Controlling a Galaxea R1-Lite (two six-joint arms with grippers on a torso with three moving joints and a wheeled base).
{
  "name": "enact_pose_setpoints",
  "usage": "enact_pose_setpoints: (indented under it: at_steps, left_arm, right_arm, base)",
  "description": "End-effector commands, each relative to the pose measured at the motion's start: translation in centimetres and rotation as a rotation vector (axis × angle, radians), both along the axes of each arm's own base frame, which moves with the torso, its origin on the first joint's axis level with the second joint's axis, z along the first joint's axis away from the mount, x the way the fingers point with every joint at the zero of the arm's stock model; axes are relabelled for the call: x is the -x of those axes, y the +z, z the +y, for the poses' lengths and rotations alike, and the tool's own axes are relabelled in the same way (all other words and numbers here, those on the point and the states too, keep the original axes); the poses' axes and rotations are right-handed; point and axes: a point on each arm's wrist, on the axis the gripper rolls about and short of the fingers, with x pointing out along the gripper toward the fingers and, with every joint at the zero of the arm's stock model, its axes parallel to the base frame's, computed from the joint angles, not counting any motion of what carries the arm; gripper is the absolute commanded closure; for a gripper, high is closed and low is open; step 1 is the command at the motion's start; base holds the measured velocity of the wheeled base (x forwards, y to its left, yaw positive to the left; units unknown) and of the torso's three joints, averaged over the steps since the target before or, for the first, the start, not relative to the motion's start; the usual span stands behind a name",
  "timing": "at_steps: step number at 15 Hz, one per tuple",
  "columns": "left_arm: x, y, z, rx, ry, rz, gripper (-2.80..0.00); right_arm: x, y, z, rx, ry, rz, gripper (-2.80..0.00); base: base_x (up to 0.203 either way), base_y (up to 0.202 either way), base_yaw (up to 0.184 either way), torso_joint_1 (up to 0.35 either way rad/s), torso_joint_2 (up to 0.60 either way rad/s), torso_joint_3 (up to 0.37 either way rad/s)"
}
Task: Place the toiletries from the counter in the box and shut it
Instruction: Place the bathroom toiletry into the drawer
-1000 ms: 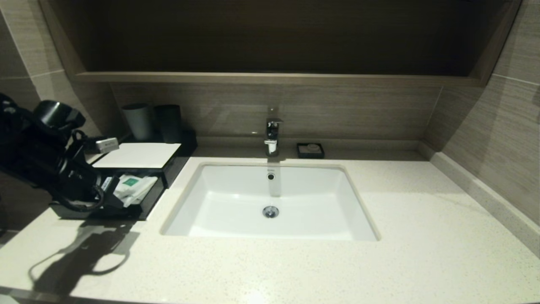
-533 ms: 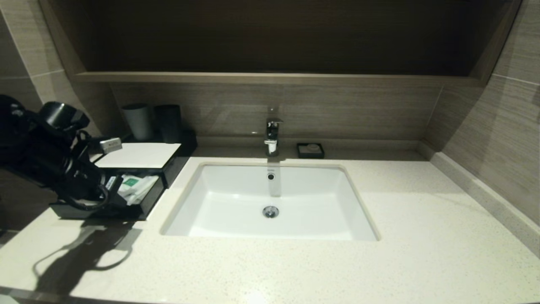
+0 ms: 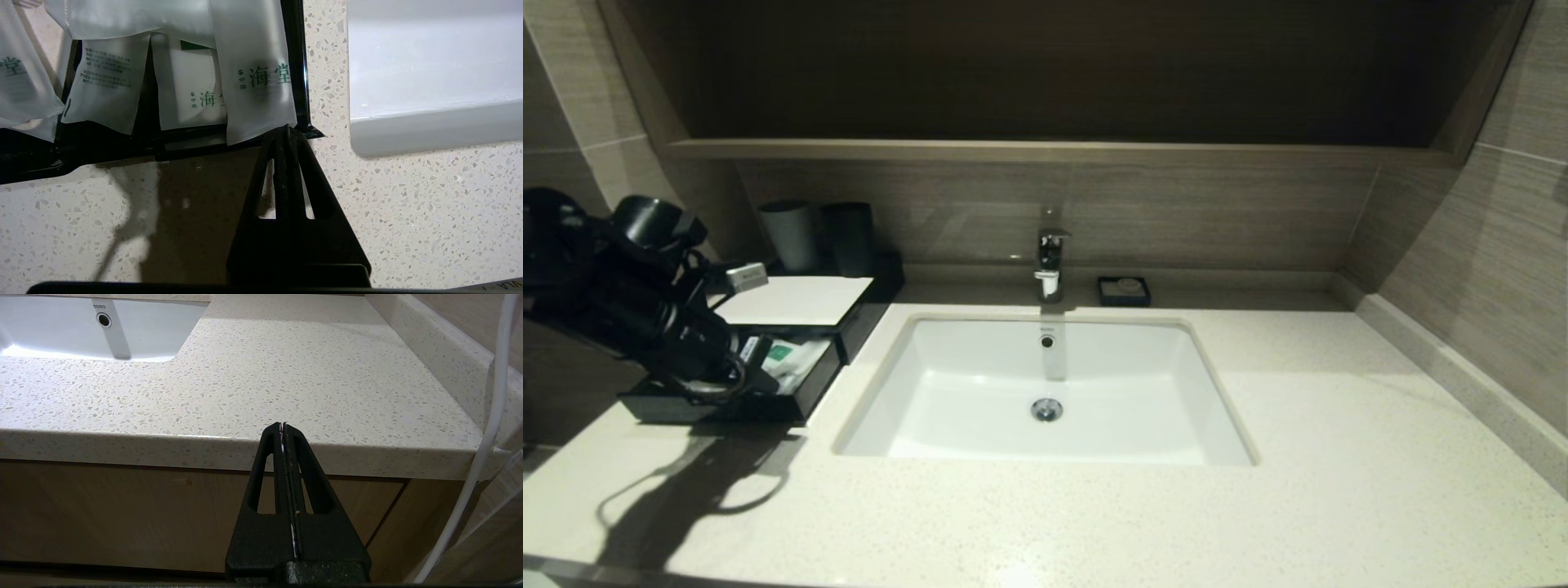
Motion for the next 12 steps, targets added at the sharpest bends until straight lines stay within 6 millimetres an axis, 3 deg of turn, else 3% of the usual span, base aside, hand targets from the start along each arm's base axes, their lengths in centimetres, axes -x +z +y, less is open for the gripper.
enact_pose_setpoints:
  at_steps: [1, 6, 8, 12]
  left_arm:
    - [-0.3, -0.5, 0.0, 0.003, -0.002, 0.013, 0.00]
    - [-0.7, -0.4, 0.1, 0.006, 0.011, -0.007, 0.00]
    - [-0.4, 0.9, 0.1, 0.012, 0.025, -0.048, 0.00]
    - [2.2, 3.9, -0.2, 0.010, 0.035, -0.136, 0.00]
  right_arm:
    - [0.0, 0.0, 0.0, 0.001, 0.001, 0.001, 0.00]
    - [0.0, 0.0, 0.0, 0.001, 0.001, 0.001, 0.00]
    - [0.0, 0.0, 0.0, 0.000, 0.001, 0.002, 0.00]
    - [0.0, 0.0, 0.0, 0.000, 0.001, 0.002, 0.00]
  base:
    - [0.000, 0.000, 0.000, 0.000, 0.00, 0.000]
    - [0.000, 0.000, 0.000, 0.000, 0.00, 0.000]
    - [0.000, 0.000, 0.000, 0.000, 0.00, 0.000]
    - [0.000, 0.000, 0.000, 0.000, 0.00, 0.000]
